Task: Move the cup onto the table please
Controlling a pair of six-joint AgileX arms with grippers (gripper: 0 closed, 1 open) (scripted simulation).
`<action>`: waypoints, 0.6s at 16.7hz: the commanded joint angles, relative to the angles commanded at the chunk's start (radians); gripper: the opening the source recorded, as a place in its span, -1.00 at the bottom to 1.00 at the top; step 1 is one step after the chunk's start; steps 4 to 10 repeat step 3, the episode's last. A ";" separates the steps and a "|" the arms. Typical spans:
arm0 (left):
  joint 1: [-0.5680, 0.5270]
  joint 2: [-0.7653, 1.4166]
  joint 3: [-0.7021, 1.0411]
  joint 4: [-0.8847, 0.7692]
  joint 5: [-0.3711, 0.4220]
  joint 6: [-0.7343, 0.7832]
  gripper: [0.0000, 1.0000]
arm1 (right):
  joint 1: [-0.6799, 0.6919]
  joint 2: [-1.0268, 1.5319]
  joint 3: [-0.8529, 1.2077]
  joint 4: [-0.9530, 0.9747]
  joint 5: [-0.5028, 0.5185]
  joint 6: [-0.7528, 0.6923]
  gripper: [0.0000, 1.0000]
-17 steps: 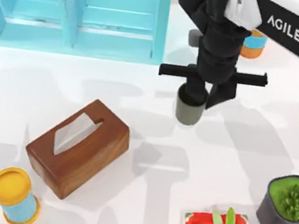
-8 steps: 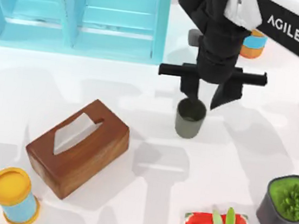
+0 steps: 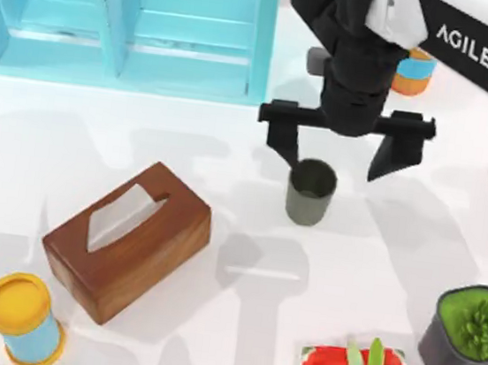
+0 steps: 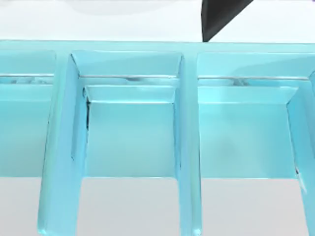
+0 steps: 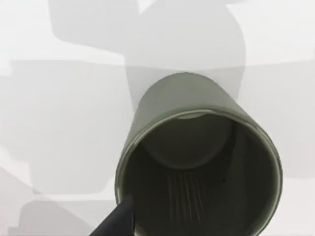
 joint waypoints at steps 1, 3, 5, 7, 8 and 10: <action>0.000 0.000 0.000 0.000 0.000 0.000 1.00 | 0.000 0.000 0.000 0.000 0.000 0.000 1.00; 0.000 0.000 0.000 0.000 0.000 0.000 1.00 | 0.000 0.000 0.000 0.000 0.000 0.000 1.00; 0.000 0.000 0.000 0.000 0.000 0.000 1.00 | 0.000 0.000 0.000 0.000 0.000 0.000 1.00; 0.000 0.000 0.000 0.000 0.000 0.000 1.00 | 0.000 0.000 0.000 0.000 0.000 0.000 1.00; 0.000 0.000 0.000 0.000 0.000 0.000 1.00 | 0.000 0.000 0.000 0.000 0.000 0.000 1.00; 0.000 0.000 0.000 0.000 0.000 0.000 1.00 | 0.000 0.000 0.000 0.000 0.000 0.000 1.00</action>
